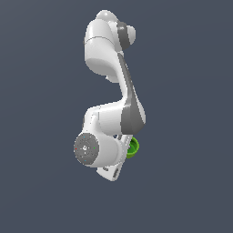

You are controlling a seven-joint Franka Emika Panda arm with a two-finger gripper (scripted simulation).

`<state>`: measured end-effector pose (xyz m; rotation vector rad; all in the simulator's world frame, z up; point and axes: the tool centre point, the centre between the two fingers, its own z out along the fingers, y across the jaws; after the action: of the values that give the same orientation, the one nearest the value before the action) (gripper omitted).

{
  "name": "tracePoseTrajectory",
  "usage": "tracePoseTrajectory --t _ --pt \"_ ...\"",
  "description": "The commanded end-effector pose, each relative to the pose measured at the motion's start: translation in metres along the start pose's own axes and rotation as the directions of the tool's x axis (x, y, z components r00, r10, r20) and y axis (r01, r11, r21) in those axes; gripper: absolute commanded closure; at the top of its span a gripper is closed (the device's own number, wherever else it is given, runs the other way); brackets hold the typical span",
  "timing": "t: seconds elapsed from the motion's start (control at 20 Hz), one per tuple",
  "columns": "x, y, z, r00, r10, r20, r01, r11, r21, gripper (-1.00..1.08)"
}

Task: Pick up the object and move it to a goal position.

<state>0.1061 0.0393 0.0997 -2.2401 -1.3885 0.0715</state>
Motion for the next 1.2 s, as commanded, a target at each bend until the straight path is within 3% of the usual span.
tracePoseTrajectory --t 0.0,1.15 --pt "0.000 0.001 0.001 1.000 -0.023 -0.008 0.023 1.000 0.009 -0.20" --pt "-0.001 0.001 0.031 0.999 -0.038 -0.014 0.038 0.999 0.016 -0.20"
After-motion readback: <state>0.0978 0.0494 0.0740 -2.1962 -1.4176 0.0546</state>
